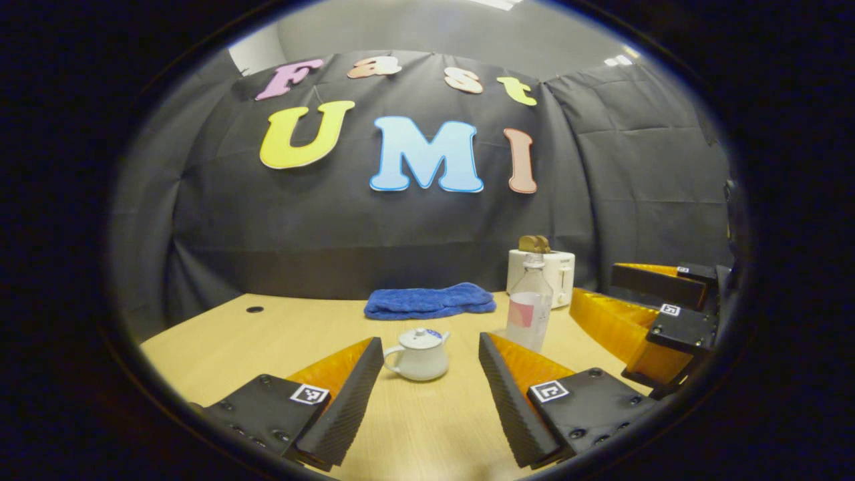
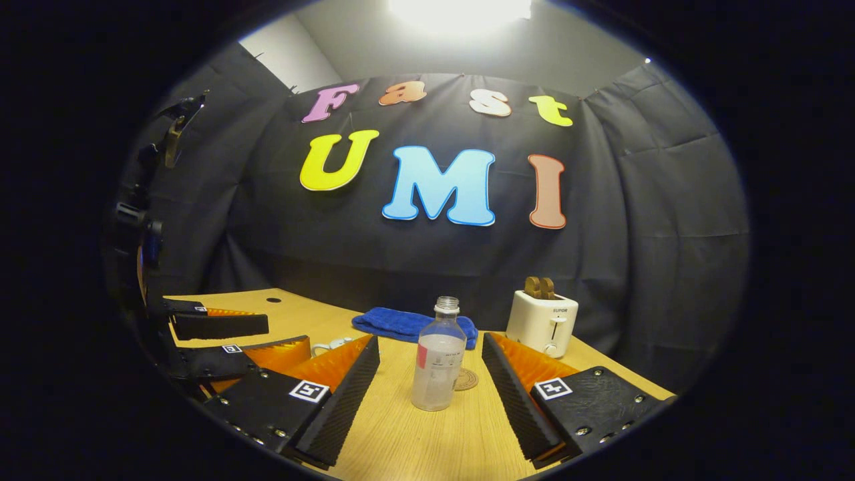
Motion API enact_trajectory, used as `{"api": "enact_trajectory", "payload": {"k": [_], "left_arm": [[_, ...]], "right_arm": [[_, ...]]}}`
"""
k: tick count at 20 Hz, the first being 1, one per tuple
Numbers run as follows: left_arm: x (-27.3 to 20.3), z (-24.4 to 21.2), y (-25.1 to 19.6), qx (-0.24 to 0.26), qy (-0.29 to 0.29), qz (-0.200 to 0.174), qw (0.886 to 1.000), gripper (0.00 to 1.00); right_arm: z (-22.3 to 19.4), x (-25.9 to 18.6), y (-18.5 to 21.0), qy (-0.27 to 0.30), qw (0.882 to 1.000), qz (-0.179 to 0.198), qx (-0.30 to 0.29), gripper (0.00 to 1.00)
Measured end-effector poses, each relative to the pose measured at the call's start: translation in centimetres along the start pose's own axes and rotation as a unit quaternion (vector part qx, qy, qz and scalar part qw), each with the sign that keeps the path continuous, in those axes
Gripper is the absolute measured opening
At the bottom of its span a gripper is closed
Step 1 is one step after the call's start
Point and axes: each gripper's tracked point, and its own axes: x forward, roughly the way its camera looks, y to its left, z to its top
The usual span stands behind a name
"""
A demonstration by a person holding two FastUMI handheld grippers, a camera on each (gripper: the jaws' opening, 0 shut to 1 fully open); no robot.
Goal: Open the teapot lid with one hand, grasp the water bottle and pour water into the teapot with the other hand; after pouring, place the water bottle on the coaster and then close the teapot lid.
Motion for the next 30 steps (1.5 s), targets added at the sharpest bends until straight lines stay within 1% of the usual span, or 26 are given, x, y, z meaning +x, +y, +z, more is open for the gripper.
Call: {"api": "enact_trajectory", "payload": {"k": [3, 5, 9, 14, 18, 22, 25, 28, 29, 30], "left_arm": [[2.1, 0.0, 0.5, 0.006, 0.004, -0.007, 1.0, 0.95], [3.3, 0.1, 0.5, 0.013, 0.007, -0.013, 1.0, 0.95], [6.7, 0.2, 0.2, 0.016, 0.011, -0.038, 0.999, 0.95], [11.2, -0.6, 0.1, 0.028, 0.019, -0.059, 0.998, 0.95], [14.3, -2.7, 0.0, 0.015, 0.044, -0.06, 0.997, 0.95], [15.7, -4.0, -0.2, 0.021, 0.058, -0.068, 0.996, 0.95], [16.0, -4.5, 0.2, 0.01, 0.065, -0.067, 0.996, 0.96], [16.1, -4.5, 0.6, 0.019, 0.065, -0.059, 0.996, 0.93], [16.3, -4.6, 0.7, 0.02, 0.064, -0.059, 0.996, 0.84], [16.4, -4.7, 0.7, 0.019, 0.062, -0.06, 0.996, 0.79]], "right_arm": [[-0.9, 2.1, 0.2, 0.019, 1.0, 0.01, 0.018, 0.96], [-1.3, 3.5, -0.4, 0.029, 0.999, 0.004, 0.023, 0.96], [-2.4, 6.5, -1.6, 0.054, 0.998, -0.011, 0.017, 0.96], [-3.8, 9.4, -2.0, 0.074, 0.997, -0.014, 0.028, 0.96], [-5.3, 10.8, -1.2, 0.09, 0.995, -0.002, 0.047, 0.96], [-7.1, 11.2, -1.0, 0.106, 0.994, 0.005, 0.035, 0.96], [-7.9, 11.1, -0.7, 0.122, 0.991, 0.016, 0.049, 0.96], [-8.3, 10.8, -0.3, 0.129, 0.99, 0.023, 0.048, 0.96], [-8.2, 10.8, -0.2, 0.127, 0.991, 0.022, 0.042, 0.96], [-8.1, 10.7, -0.1, 0.124, 0.991, 0.022, 0.036, 0.96]]}}
